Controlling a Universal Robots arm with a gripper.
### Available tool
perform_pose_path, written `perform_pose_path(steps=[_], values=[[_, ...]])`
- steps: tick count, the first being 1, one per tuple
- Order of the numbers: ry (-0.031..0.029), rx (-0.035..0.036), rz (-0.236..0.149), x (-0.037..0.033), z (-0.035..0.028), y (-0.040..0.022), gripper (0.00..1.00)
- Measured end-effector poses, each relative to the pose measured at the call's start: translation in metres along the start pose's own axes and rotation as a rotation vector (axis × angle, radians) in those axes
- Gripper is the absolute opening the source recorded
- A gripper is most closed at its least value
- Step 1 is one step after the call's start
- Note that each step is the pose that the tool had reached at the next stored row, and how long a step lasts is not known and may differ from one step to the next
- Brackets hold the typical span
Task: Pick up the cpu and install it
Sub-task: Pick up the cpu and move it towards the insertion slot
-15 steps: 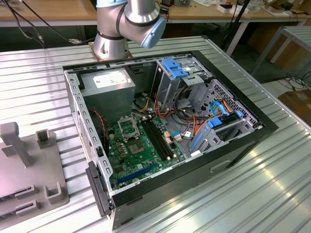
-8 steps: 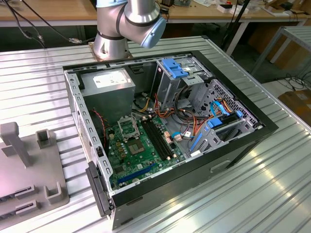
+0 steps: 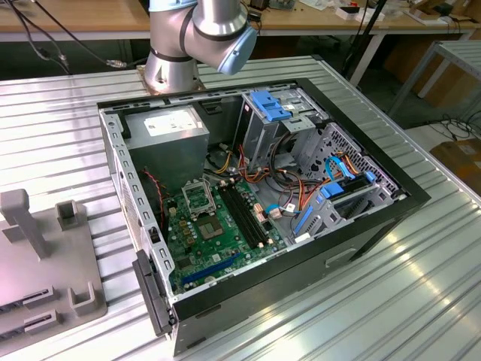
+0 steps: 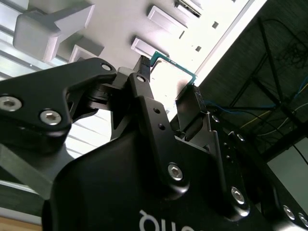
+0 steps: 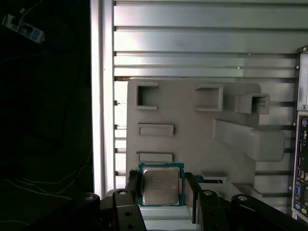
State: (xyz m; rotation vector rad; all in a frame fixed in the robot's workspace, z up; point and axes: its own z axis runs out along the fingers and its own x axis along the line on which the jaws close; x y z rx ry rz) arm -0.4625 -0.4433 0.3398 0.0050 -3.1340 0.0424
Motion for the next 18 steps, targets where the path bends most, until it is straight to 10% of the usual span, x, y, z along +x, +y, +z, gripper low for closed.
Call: perform_pose_path(steps=[18], values=[[0.0008, 0.0, 0.0, -0.0057, -0.0121, -0.0003, 0.47]])
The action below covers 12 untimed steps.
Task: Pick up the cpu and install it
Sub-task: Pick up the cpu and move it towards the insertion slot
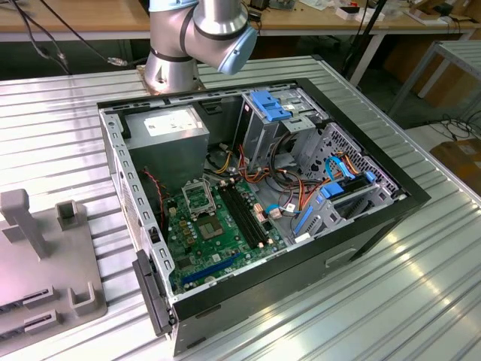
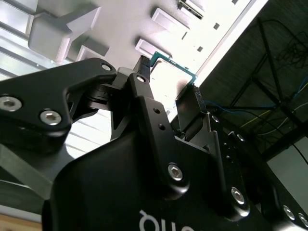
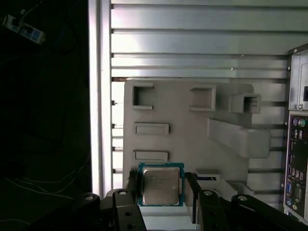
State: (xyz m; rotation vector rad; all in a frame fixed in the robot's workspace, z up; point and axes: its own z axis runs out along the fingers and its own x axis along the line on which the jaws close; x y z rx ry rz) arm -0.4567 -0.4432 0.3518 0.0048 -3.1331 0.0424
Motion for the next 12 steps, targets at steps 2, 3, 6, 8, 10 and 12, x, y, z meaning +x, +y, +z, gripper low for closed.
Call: perform_pose_path(steps=[2, 3, 6, 8, 10, 12], values=[[0.0005, 0.0001, 0.0, 0.0, -0.0028, -0.0001, 0.47], [0.0006, 0.0, 0.0, 0.0, -0.0042, -0.0001, 0.47], [0.0014, 0.0, 0.0, -0.0001, -0.0087, -0.0002, 0.47], [0.0019, -0.0001, 0.0, -0.0001, -0.0116, -0.0003, 0.47], [0.0028, 0.0, 0.0, -0.0002, -0.0144, -0.0004, 0.47], [0.0039, 0.0, 0.0, -0.0003, -0.0167, -0.0005, 0.47]])
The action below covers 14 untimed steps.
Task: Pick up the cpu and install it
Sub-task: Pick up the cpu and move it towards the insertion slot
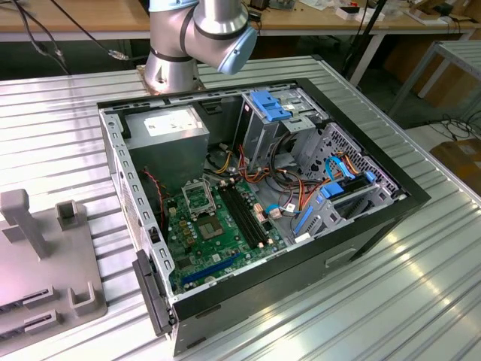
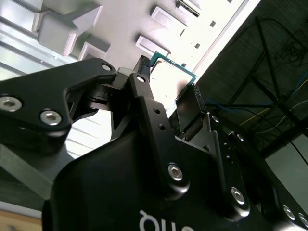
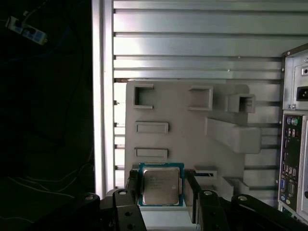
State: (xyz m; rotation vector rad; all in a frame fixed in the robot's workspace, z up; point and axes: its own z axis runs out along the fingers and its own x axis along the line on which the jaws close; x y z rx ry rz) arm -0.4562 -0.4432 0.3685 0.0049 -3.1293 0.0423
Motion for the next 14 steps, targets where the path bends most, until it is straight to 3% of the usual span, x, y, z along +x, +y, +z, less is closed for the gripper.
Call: perform_pose_path(steps=[7, 14], values=[[0.0037, 0.0001, 0.0, -0.0014, -0.0021, -0.0001, 0.47], [0.0091, 0.0, 0.0, -0.0073, -0.002, -0.0001, 0.47]])
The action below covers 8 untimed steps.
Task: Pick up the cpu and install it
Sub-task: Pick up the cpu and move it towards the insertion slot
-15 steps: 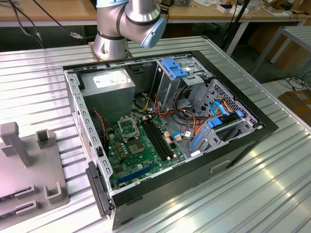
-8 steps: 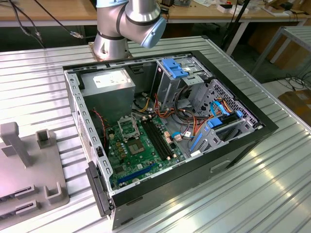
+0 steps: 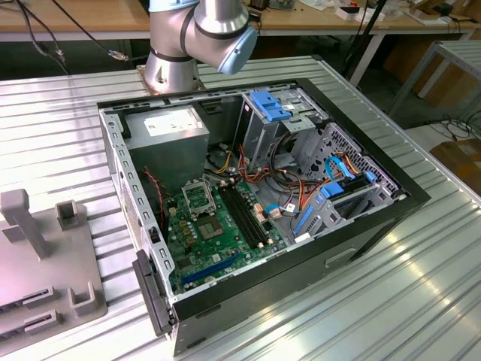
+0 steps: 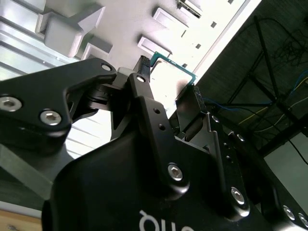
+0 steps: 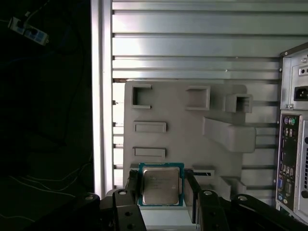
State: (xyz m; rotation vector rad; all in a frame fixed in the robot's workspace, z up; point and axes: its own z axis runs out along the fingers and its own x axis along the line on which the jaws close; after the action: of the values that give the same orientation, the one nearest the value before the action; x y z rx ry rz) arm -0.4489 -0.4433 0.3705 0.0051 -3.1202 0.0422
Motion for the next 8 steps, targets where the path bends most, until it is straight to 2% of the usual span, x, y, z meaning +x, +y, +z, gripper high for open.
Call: perform_pose_path(steps=[8], values=[[0.0003, 0.0001, 0.0, -0.0019, -0.0001, 0.0, 0.47]])
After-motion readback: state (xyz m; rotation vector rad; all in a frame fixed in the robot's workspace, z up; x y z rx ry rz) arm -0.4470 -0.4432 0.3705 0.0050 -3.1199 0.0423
